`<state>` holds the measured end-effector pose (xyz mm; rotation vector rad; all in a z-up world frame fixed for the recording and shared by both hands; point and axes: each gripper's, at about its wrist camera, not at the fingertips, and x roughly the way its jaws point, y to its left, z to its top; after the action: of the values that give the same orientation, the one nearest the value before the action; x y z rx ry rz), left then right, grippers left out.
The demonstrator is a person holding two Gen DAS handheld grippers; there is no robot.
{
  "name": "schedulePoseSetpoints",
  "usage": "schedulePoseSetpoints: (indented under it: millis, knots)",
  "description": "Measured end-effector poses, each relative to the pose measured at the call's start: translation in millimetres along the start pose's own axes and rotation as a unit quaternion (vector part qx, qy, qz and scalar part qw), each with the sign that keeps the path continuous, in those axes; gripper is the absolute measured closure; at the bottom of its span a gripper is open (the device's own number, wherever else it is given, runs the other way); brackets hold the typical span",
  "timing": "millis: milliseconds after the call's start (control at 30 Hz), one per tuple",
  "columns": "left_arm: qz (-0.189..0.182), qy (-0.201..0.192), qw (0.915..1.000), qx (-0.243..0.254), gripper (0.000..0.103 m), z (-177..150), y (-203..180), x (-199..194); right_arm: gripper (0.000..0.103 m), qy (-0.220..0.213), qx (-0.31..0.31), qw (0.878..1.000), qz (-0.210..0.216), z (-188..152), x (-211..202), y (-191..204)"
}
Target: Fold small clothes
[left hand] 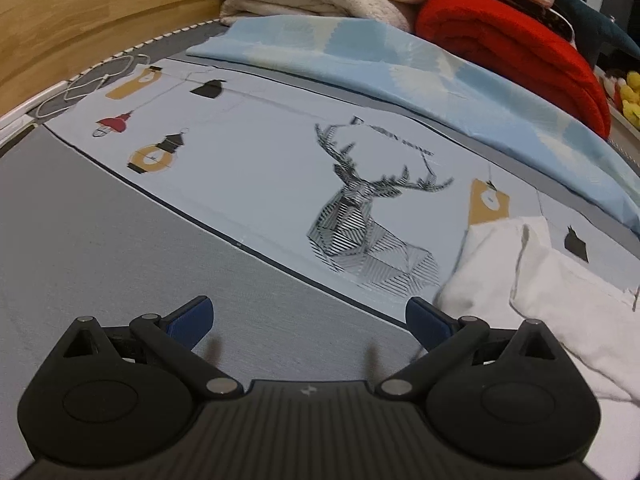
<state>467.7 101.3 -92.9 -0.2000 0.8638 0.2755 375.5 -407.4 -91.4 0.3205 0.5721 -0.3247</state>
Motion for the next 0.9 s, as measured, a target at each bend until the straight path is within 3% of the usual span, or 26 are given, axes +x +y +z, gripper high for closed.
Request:
schedulePoseSetpoints:
  millis: [167, 267, 400, 567, 667, 800, 900]
  knots:
    - [-0.009, 0.007, 0.9994, 0.033, 0.001, -8, -19, 6, 0.048, 0.02, -0.03, 0.999, -0.012, -12, 38, 3]
    - [-0.014, 0.02, 0.9983, 0.052, 0.001, -13, -28, 13, 0.046, 0.063, -0.06, 0.995, -0.04, -29, 60, 14]
    - [-0.014, 0.042, 0.9947, 0.093, 0.001, -25, -39, 22, 0.041, 0.044, -0.138, 0.988, -0.057, -37, 59, 35]
    - [-0.028, 0.028, 0.9934, 0.108, 0.001, -30, -39, 11, 0.033, 0.037, -0.068, 0.997, -0.019, -16, 7, 25]
    - [-0.044, 0.026, 0.9919, 0.116, 0.001, -41, -33, -1, 0.022, 0.03, -0.051, 0.998, 0.01, -16, -37, 16]
    - [-0.078, 0.05, 0.9849, 0.146, 0.001, -71, -22, -25, 0.02, 0.046, -0.052, 0.997, 0.022, -52, -101, -11]
    - [-0.09, 0.04, 0.9793, 0.177, 0.001, -96, -11, -52, 0.019, 0.074, -0.055, 0.996, 0.012, -85, -136, -38]
